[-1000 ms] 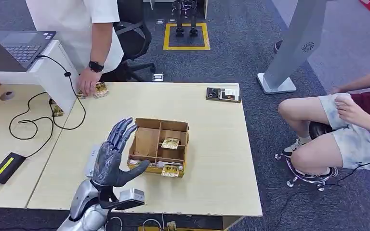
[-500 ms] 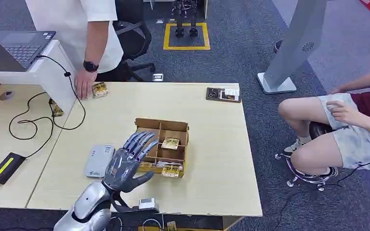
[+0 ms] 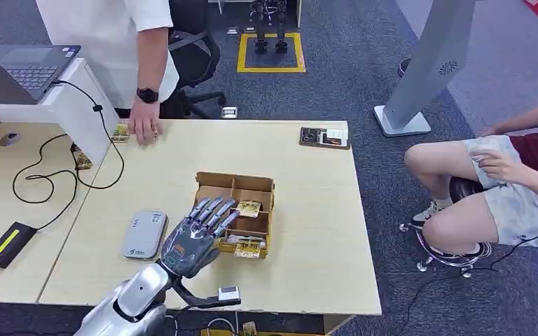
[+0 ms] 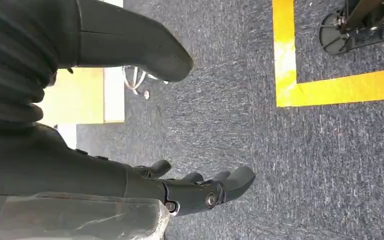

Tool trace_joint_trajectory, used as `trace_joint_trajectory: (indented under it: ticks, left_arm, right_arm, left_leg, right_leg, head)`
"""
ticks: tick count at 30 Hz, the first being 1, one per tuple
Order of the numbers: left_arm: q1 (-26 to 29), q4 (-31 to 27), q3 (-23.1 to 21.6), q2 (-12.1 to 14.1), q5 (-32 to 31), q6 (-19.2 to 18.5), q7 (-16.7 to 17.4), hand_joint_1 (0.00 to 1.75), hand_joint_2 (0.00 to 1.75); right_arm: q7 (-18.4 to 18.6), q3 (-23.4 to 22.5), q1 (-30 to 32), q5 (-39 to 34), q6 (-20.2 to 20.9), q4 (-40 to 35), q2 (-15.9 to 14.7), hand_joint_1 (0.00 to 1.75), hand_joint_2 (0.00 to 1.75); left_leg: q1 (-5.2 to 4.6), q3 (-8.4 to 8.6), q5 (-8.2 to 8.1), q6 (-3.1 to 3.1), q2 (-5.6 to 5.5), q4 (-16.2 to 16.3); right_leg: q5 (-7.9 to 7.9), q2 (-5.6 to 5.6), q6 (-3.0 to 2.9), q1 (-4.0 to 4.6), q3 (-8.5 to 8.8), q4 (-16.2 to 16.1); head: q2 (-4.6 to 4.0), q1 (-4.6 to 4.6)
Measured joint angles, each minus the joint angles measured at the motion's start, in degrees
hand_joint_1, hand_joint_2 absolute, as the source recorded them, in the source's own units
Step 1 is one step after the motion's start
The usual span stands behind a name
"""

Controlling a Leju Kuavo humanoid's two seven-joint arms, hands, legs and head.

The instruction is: Pass the card to the sensor for recognition and then transmit it.

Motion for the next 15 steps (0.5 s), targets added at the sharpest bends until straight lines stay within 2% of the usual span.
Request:
trace_joint_trajectory:
  ticks: [7,12,15]
  left_arm:
    - [-0.15,0.85,-0.07,-0.09,-0.35,-0.66,0.50,0.00,1.75]
    - [-0.15,0.98,-0.07,-0.50,-1.66,-3.78,4.57,0.00,1.75]
    - [0.10,0.98,-0.04,-1.22,-3.06,-1.63,7.93,0.00,1.75]
  right_arm:
    - [0.00,0.00,0.00,-0.07,0.00,0.18,-0.04,0.00,1.75]
    - [0.07,-0.11,0.01,-0.20,0.17,0.17,-0.04,0.00,1.75]
    - [0.26,-0.41,0.02,-0.24,0.33,-0.26,0.04,0.00,1.75]
  left_leg:
    - [0.00,0.00,0.00,0.00,0.00,0.00]
    - [0.00,0.00,0.00,0.00,0.00,0.00]
    - [0.00,-0.01,0.00,0.00,0.00,0.00]
  right_leg:
    - [0.00,0.00,0.00,0.00,-0.01,0.00]
    - [0.00,0.00,0.00,0.00,0.00,0.00]
    - [0.00,-0.01,0.00,0.00,0.01,0.00]
  head:
    - [0.00,0.00]
    - [0.00,0.00]
    - [0.00,0.00]
